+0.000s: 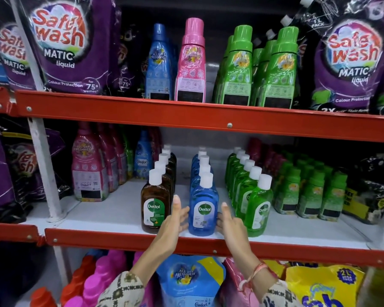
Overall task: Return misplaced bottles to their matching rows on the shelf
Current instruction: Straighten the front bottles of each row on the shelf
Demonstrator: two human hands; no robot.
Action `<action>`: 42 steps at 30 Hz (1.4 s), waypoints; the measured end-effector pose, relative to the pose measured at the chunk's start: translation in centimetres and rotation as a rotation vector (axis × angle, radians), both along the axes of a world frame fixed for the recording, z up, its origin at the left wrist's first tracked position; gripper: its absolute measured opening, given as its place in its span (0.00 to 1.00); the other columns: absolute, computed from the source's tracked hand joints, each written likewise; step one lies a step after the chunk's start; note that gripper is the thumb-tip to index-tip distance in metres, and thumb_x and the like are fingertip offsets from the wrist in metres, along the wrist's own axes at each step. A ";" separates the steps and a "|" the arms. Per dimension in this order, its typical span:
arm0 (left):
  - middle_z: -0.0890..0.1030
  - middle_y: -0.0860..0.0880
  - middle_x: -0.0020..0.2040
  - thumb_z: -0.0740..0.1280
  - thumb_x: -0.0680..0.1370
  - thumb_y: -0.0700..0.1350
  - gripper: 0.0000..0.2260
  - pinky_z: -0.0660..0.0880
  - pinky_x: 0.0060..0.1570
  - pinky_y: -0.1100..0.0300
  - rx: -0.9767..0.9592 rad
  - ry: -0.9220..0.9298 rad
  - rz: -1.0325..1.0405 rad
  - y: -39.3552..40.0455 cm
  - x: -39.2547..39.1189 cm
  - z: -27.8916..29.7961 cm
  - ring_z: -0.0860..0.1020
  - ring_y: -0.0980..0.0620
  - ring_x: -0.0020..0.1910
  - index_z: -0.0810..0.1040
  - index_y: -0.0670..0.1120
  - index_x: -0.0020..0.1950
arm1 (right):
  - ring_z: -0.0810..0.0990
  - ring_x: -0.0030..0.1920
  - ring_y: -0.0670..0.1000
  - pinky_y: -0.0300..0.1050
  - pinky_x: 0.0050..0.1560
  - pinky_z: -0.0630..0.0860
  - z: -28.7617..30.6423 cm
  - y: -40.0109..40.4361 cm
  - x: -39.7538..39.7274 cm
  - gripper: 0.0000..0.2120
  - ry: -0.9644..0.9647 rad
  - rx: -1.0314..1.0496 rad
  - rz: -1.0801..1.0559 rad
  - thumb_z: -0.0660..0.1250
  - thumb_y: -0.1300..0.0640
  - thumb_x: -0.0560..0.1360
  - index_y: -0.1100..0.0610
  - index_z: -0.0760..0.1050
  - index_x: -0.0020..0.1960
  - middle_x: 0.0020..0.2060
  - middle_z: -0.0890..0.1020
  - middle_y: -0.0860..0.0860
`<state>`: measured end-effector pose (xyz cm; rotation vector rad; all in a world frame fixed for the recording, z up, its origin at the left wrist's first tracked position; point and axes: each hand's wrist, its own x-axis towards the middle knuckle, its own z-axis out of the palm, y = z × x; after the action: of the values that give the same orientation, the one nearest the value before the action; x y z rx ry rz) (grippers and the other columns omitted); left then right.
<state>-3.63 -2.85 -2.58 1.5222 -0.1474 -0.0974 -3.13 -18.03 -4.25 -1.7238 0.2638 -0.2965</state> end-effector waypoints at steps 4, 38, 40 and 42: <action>0.71 0.43 0.73 0.46 0.66 0.71 0.45 0.66 0.62 0.61 -0.001 -0.009 0.030 -1.0 0.1 0.0 0.73 0.46 0.68 0.66 0.43 0.73 | 0.83 0.53 0.62 0.63 0.62 0.76 0.5 -1.3 -0.1 0.35 -0.028 -0.028 0.006 0.55 0.36 0.79 0.67 0.82 0.51 0.50 0.86 0.62; 0.66 0.45 0.76 0.41 0.47 0.86 0.67 0.54 0.77 0.46 0.182 0.056 -0.213 -11.0 0.0 0.4 0.64 0.47 0.75 0.63 0.46 0.75 | 0.80 0.60 0.60 0.60 0.66 0.73 -0.1 -9.7 -1.5 0.36 -0.075 0.069 -0.219 0.46 0.32 0.78 0.57 0.82 0.54 0.59 0.83 0.61; 0.67 0.45 0.76 0.41 0.50 0.86 0.65 0.56 0.77 0.45 0.185 0.049 -0.219 -11.2 0.1 0.0 0.65 0.47 0.74 0.63 0.46 0.75 | 0.81 0.62 0.59 0.59 0.67 0.73 -0.4 -10.1 -1.8 0.38 -0.078 0.055 -0.233 0.46 0.33 0.79 0.62 0.80 0.61 0.60 0.83 0.60; 0.67 0.45 0.76 0.41 0.51 0.86 0.64 0.56 0.76 0.44 0.175 0.051 -0.226 -11.7 0.1 -0.3 0.65 0.47 0.74 0.64 0.46 0.75 | 0.81 0.62 0.58 0.56 0.67 0.74 -0.8 -10.6 -2.0 0.39 -0.092 0.031 -0.241 0.47 0.33 0.78 0.63 0.79 0.63 0.61 0.83 0.60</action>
<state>-3.50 -14.56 -2.89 1.6713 -0.2759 -0.3363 -5.16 -28.66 -5.10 -1.6445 0.4069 -0.5443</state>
